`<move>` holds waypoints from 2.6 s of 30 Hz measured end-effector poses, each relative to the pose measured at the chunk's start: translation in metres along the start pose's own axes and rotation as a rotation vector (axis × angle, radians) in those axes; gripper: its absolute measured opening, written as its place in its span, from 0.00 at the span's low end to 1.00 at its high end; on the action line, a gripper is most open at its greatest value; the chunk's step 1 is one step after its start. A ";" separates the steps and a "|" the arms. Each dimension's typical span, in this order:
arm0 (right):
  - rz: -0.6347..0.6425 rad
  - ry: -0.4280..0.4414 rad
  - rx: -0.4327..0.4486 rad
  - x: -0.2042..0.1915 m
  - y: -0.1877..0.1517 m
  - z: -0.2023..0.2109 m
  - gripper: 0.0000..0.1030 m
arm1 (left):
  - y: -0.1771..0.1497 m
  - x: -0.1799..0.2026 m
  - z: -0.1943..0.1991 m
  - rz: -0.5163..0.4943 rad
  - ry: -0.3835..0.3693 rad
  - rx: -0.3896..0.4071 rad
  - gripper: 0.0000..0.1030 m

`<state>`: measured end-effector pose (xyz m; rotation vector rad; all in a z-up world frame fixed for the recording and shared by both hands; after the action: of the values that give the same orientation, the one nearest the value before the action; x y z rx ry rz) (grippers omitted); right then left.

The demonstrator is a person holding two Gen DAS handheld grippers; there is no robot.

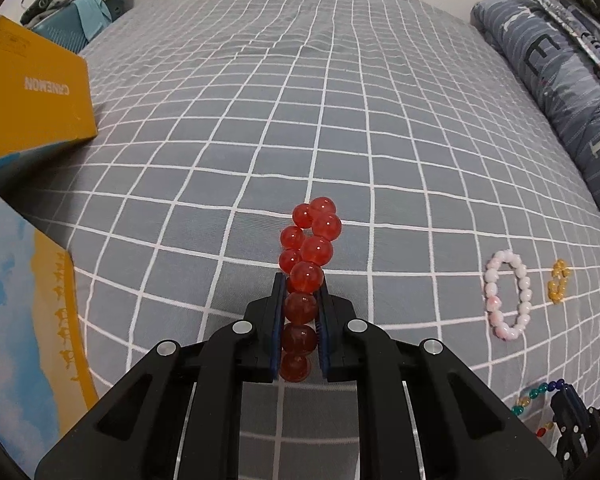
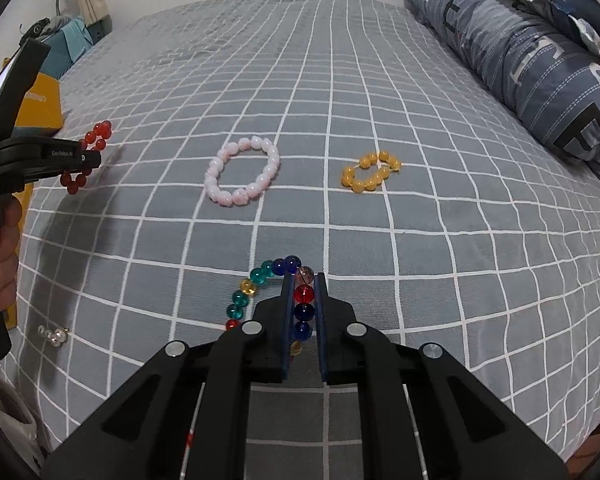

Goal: Organize jewelry
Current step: 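Carry both held bead bracelets over the open white box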

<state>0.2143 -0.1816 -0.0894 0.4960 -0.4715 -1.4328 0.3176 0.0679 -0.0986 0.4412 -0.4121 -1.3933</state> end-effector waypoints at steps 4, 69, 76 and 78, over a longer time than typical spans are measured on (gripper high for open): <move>0.002 0.011 0.022 -0.005 0.002 0.011 0.09 | -0.002 0.001 0.016 -0.006 -0.008 0.019 0.12; 0.113 0.116 0.206 -0.195 0.057 0.132 0.09 | -0.093 -0.206 0.234 0.150 0.076 0.230 0.13; 0.179 0.176 0.249 -0.272 0.070 0.156 0.09 | -0.098 -0.265 0.248 0.238 0.154 0.249 0.13; 0.196 0.198 0.253 -0.292 0.070 0.160 0.09 | -0.101 -0.281 0.249 0.265 0.180 0.247 0.13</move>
<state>0.1536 0.1077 0.0780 0.7657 -0.5286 -1.1287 0.0649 0.3210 0.0551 0.6829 -0.4791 -1.0408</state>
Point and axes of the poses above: each gripper's, at about its wrist camera, not at the fingertips, and z roughly against the way its jaws point, x to its right, y to its top, the point moved 6 cm from there along -z, roughly the way its jaws point, and after that the axes turned 3 degrees about x, right-handed, at the moved point
